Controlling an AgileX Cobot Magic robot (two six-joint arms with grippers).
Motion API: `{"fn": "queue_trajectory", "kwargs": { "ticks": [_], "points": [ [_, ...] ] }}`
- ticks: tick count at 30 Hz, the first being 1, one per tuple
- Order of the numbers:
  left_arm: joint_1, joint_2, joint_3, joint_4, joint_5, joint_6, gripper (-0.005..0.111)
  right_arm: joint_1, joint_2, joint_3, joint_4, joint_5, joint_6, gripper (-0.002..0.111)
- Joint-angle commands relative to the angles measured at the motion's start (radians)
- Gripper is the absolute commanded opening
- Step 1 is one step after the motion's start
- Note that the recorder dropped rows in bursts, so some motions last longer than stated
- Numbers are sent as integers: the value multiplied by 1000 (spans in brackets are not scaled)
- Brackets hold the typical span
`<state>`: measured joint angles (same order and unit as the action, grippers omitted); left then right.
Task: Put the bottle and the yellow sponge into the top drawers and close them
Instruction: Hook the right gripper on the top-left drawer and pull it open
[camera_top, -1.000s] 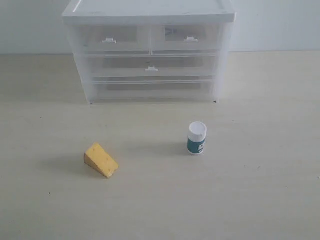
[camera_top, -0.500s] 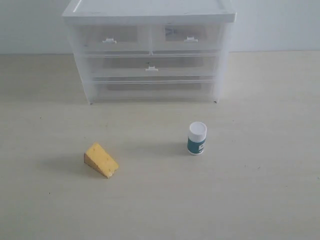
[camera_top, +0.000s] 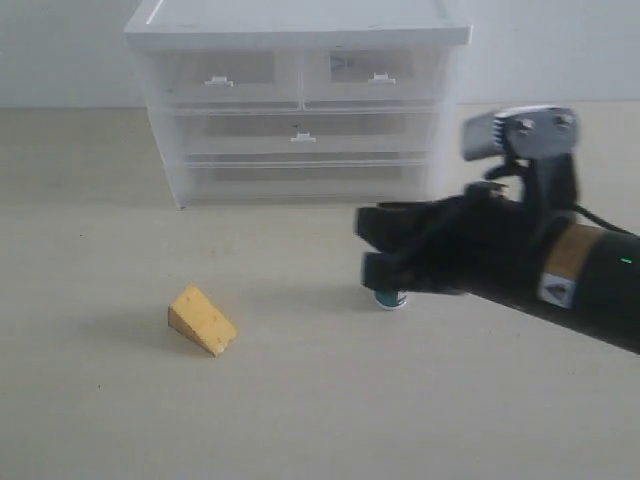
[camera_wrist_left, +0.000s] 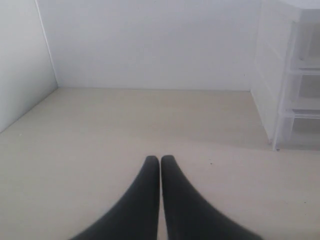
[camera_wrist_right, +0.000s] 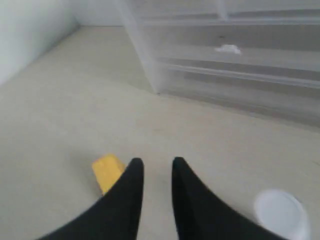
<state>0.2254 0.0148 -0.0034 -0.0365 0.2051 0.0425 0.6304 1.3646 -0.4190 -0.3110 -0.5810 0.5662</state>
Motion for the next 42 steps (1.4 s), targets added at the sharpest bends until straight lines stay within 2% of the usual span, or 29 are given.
{"fn": "queue_trajectory", "kwargs": {
  "ticks": [1,5,9,12,21,28,34,37,42],
  "points": [
    [-2,4,3,-7,-4,-9,4,60,224,-167,-8,-227,147,52],
    [-2,4,3,-7,-4,-9,4,67,402,-310,76,-389,402,65],
    [-2,4,3,-7,-4,-9,4,67,567,-444,171,-454,721,66],
    [-2,4,3,-7,-4,-9,4,67,665,-546,168,-481,846,66],
    [-2,4,3,-7,-4,-9,4,67,843,-810,242,-483,901,66],
    [-2,4,3,-7,-4,-9,4,67,891,-926,277,-315,891,66],
    [-2,4,3,-7,-4,-9,4,65,929,-994,322,-311,862,66],
    [-2,4,3,-7,-4,-9,4,65,938,-999,336,-316,862,54],
    [-2,4,3,-7,-4,-9,4,65,938,-999,373,-318,862,9]
  ]
}}
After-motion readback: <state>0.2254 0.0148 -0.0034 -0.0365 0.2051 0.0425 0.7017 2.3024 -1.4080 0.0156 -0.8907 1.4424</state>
